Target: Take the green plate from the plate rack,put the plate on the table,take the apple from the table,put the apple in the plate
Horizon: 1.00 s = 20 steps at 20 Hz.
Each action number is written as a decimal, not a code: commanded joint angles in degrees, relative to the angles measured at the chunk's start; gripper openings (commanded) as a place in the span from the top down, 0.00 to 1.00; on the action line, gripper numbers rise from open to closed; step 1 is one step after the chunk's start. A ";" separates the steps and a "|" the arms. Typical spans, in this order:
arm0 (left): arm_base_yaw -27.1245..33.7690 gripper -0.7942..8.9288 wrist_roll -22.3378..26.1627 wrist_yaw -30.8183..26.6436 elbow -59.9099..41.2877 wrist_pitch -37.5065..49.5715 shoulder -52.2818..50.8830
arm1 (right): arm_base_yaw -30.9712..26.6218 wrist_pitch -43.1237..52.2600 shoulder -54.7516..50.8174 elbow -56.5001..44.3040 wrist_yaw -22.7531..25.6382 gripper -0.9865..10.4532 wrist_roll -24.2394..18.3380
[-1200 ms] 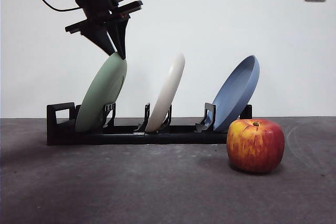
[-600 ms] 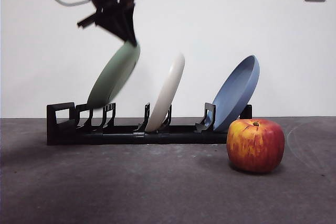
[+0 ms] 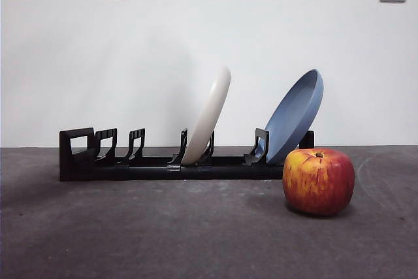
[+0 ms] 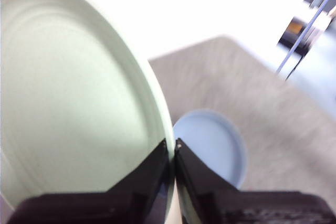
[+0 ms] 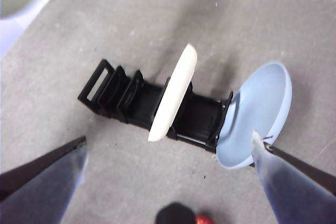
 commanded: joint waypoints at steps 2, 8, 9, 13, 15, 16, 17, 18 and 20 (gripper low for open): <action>-2.99 0.93 2.62 -1.46 -5.38 -0.42 -11.50 | 0.04 0.42 0.37 0.24 0.04 0.39 -0.42; -12.98 0.93 3.89 -11.39 -40.17 -0.39 -39.50 | 0.04 -2.19 0.37 0.24 0.04 0.39 -0.42; -14.67 0.93 2.54 -12.87 -46.95 -0.39 -43.87 | 0.04 -2.56 0.37 0.24 0.04 0.39 -0.42; -19.12 0.93 -5.68 -18.34 -71.89 -0.39 -56.39 | 0.07 -3.76 0.37 0.24 0.02 0.39 -0.39; -20.46 0.93 -9.27 -21.57 -82.49 -0.37 -58.75 | 0.07 -4.20 0.37 0.24 0.02 0.39 -0.39; -21.05 0.93 -10.60 -23.34 -87.12 -0.15 -58.73 | 0.07 -4.48 0.37 0.24 0.02 0.39 -0.37; -21.73 0.93 -11.45 -24.96 -91.95 1.66 -57.88 | 0.07 -4.79 0.37 0.24 0.02 0.39 -0.37; -22.32 0.93 -11.65 -25.49 -95.51 4.26 -56.83 | 0.07 -5.07 0.37 0.24 0.02 0.39 -0.37; -23.87 0.93 -11.63 -25.40 -101.53 12.26 -52.72 | 0.07 -5.77 0.37 0.24 0.04 0.39 -0.37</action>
